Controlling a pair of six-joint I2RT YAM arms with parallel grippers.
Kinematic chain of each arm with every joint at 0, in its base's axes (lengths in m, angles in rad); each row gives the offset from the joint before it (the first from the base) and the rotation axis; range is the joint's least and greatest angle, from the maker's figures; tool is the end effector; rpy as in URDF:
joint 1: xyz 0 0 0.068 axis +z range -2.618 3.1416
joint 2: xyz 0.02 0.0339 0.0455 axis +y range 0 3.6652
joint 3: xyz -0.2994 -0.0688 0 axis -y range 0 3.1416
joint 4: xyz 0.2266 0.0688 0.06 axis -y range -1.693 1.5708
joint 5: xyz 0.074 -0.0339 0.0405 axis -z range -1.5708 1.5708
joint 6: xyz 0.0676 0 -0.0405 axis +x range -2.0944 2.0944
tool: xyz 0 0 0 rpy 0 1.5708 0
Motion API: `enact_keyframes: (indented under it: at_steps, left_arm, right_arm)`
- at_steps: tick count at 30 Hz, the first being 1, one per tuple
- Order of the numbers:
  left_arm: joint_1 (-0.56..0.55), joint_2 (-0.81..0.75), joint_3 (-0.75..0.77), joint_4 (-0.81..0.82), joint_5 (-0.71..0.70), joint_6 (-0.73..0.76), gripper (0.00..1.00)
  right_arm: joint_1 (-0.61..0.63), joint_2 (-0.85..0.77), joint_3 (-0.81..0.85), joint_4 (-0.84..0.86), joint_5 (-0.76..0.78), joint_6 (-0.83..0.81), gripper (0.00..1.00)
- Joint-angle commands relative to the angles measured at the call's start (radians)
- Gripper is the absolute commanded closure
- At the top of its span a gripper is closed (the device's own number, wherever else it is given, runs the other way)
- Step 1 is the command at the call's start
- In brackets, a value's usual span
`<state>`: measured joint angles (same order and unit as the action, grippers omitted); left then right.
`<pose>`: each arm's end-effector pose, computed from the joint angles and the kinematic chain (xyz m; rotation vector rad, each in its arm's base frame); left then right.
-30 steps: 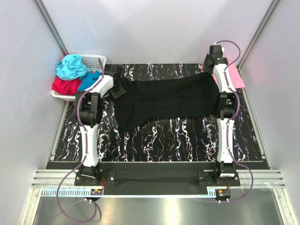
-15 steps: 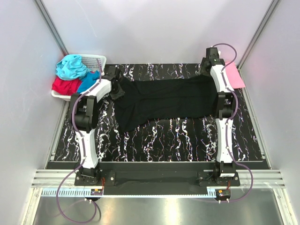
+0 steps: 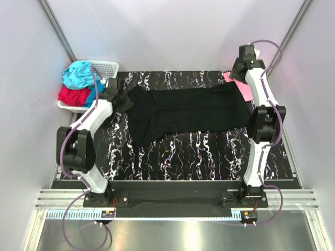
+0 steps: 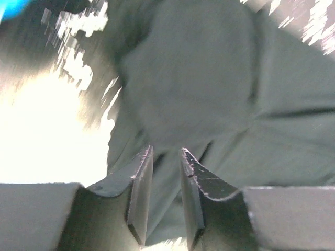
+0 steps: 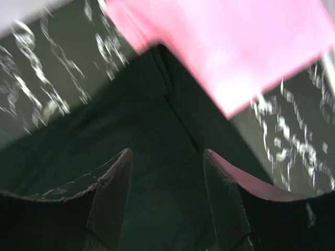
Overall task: Fold and stack the t-shirts
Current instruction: Fold the tshirt
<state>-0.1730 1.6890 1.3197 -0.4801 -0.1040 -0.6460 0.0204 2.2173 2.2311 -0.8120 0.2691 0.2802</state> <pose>0.3771 -0.0588 0.2789 -0.6155 2.3501 -0.2488 0.5235 -0.0073 0.3159 0.4300 2.2991 -0.1703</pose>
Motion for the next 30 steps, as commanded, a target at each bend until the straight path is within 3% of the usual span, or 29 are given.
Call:
enact_keyframes:
  at_steps: [1,7,10,23,30]
  left_arm:
    - [-0.003,-0.092,-0.117,-0.029,-0.011,-0.027,0.67]
    - [-0.010,-0.279,-0.310,-0.048,-0.002,-0.063,0.52]
    - [-0.026,-0.357,-0.379,-0.051,0.026,-0.089,0.46]
    - [-0.040,-0.365,-0.556,0.004,0.249,-0.176,0.44]
    - [-0.054,-0.333,-0.571,0.052,0.293,-0.204,0.44]
  right_arm:
    - [0.006,-0.114,-0.236,-0.027,-0.011,0.097,0.38]
    - [0.012,-0.361,-0.623,0.086,-0.010,0.145,0.38]
    - [0.013,-0.458,-0.738,0.111,-0.030,0.172,0.38]
    - [0.019,-0.608,-0.953,0.125,-0.057,0.232,0.39]
    - [0.021,-0.630,-1.002,0.143,-0.061,0.237,0.39]
